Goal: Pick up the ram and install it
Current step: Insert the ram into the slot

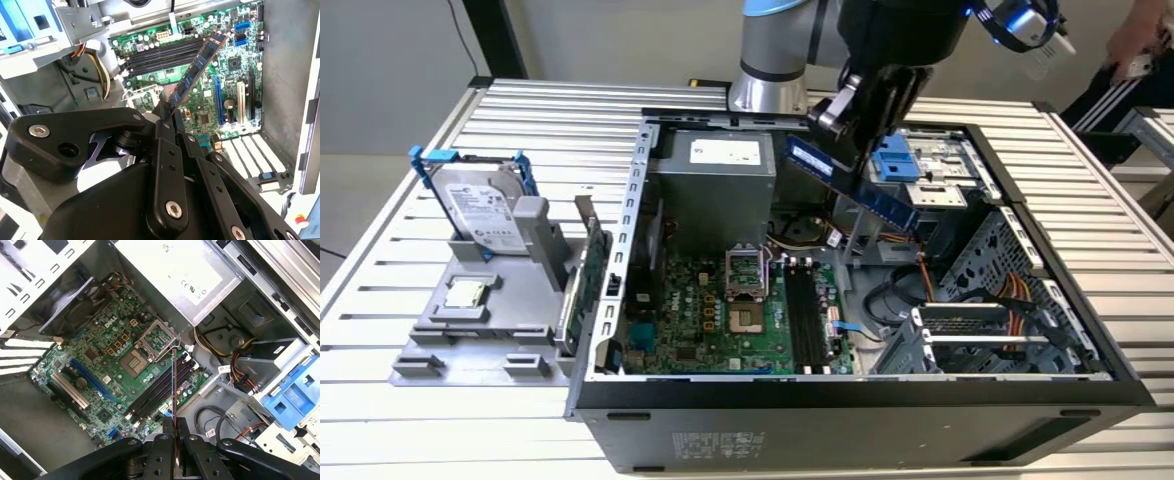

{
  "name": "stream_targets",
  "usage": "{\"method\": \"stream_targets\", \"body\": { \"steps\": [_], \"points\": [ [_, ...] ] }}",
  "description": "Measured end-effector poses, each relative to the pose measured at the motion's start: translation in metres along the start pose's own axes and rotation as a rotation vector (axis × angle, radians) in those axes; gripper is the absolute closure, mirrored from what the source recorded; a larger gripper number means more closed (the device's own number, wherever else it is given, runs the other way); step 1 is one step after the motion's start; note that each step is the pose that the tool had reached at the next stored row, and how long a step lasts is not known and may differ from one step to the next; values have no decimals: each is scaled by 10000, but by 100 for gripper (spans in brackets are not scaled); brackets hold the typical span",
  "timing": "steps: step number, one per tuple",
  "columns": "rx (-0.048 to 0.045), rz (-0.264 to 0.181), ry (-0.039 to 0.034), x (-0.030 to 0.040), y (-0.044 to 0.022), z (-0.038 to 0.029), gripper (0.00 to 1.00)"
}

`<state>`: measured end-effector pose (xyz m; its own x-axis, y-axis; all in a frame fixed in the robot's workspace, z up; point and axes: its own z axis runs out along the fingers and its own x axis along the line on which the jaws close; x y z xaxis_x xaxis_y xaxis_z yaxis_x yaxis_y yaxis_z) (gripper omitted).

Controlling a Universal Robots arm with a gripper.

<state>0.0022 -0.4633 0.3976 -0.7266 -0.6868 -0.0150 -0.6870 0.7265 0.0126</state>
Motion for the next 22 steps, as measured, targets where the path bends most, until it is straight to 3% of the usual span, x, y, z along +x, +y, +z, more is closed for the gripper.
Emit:
{"method": "stream_targets", "body": {
  "steps": [22],
  "points": [
    [21, 1507, -22, 1, -3, 3, 100]
  ]
}}
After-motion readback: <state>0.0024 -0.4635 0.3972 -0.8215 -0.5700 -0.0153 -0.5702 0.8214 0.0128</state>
